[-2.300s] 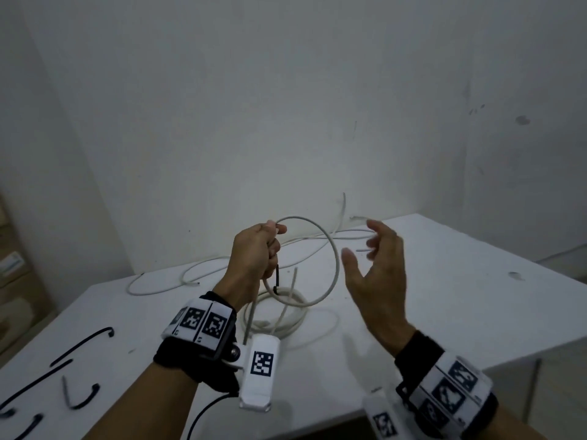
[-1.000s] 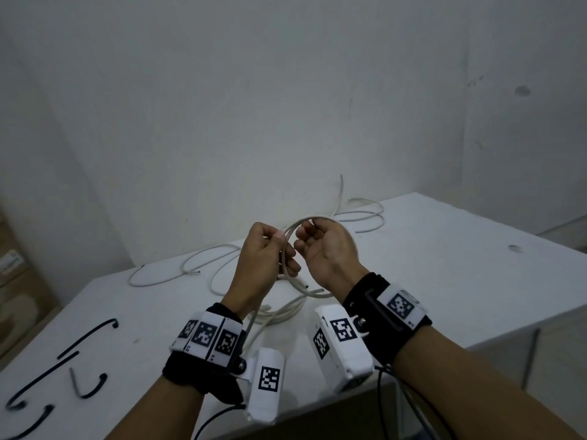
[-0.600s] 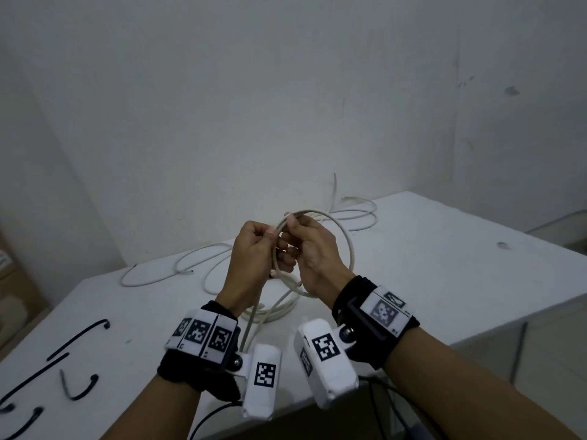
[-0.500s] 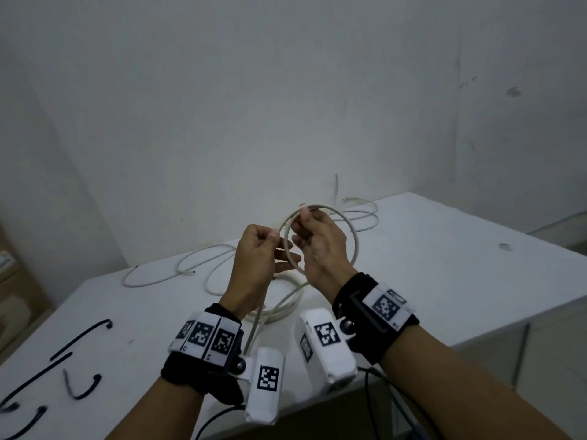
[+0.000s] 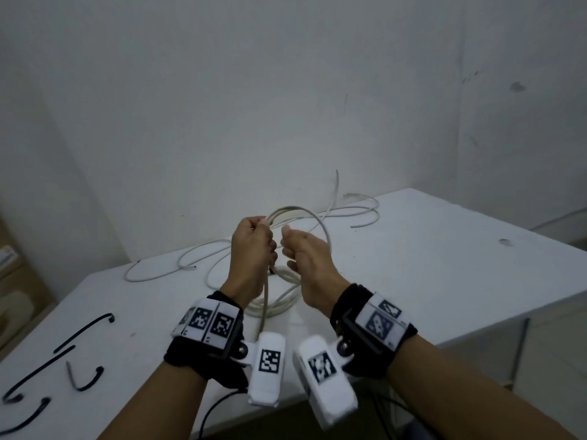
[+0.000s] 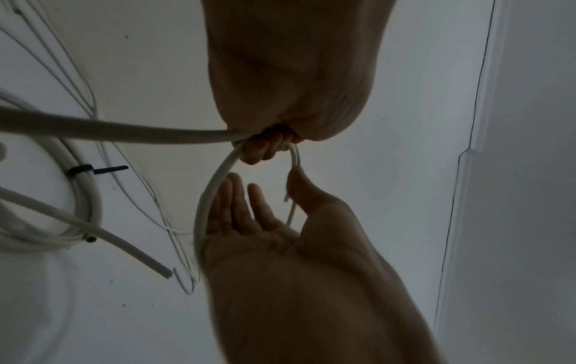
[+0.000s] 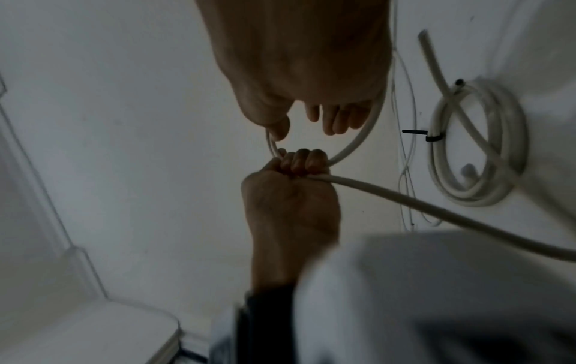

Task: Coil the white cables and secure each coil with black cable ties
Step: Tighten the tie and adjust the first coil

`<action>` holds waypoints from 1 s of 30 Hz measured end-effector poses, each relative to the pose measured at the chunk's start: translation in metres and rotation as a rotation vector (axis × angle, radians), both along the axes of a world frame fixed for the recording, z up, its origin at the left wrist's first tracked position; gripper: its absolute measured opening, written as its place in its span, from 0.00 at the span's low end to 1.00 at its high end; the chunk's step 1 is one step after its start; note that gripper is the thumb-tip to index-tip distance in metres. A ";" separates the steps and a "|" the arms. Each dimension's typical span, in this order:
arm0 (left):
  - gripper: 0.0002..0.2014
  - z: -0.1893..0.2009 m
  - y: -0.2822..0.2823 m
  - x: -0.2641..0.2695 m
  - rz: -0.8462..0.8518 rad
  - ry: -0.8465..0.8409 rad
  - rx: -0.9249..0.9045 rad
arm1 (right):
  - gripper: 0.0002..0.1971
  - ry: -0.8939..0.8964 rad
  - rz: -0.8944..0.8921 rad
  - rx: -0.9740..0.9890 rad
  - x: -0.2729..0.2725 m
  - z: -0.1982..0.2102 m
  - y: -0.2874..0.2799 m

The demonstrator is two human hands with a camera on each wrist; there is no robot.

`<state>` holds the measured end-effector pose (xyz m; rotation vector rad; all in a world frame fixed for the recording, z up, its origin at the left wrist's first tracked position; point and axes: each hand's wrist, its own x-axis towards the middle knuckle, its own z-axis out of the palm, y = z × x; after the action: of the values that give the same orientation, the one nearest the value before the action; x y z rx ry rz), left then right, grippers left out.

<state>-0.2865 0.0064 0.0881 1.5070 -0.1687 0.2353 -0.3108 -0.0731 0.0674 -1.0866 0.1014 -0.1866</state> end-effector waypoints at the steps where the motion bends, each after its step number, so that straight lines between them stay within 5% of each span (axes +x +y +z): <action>1: 0.05 0.001 0.001 0.003 0.008 0.002 -0.002 | 0.08 -0.002 -0.011 -0.075 -0.003 -0.006 0.002; 3: 0.05 0.004 0.002 0.006 0.016 -0.003 -0.025 | 0.02 -0.160 -0.156 -0.238 -0.016 -0.015 0.004; 7: 0.07 0.012 0.005 0.009 0.045 -0.035 -0.140 | 0.10 -0.411 -0.350 -0.484 -0.040 -0.028 0.001; 9: 0.08 0.019 0.006 0.012 0.051 -0.045 -0.218 | 0.08 -0.203 -0.120 -0.431 -0.047 -0.034 0.000; 11: 0.09 0.027 0.007 0.014 0.055 -0.055 -0.276 | 0.18 0.138 0.258 -0.382 -0.054 -0.041 0.000; 14: 0.09 0.036 0.009 0.013 0.025 -0.054 -0.351 | 0.28 0.366 0.580 -0.173 -0.054 -0.043 0.004; 19: 0.10 0.040 0.015 0.006 0.004 -0.034 -0.385 | 0.13 0.410 0.346 0.580 -0.021 -0.035 0.012; 22: 0.11 0.037 0.026 0.004 0.030 0.003 -0.352 | 0.10 0.280 0.130 0.421 -0.004 -0.029 0.004; 24: 0.12 0.031 0.034 0.003 0.051 0.029 -0.328 | 0.21 0.175 0.043 0.177 0.003 -0.025 -0.009; 27: 0.12 0.021 0.045 0.003 0.069 0.070 -0.322 | 0.36 -0.020 0.069 -0.159 0.000 -0.012 -0.027; 30: 0.13 0.014 0.048 0.003 0.070 0.099 -0.323 | 0.33 -0.146 0.128 -0.263 0.002 -0.004 -0.042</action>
<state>-0.2832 0.0543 0.1023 1.2007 0.0023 0.2318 -0.3091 -0.1146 0.0636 -1.3331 -0.1273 -0.1660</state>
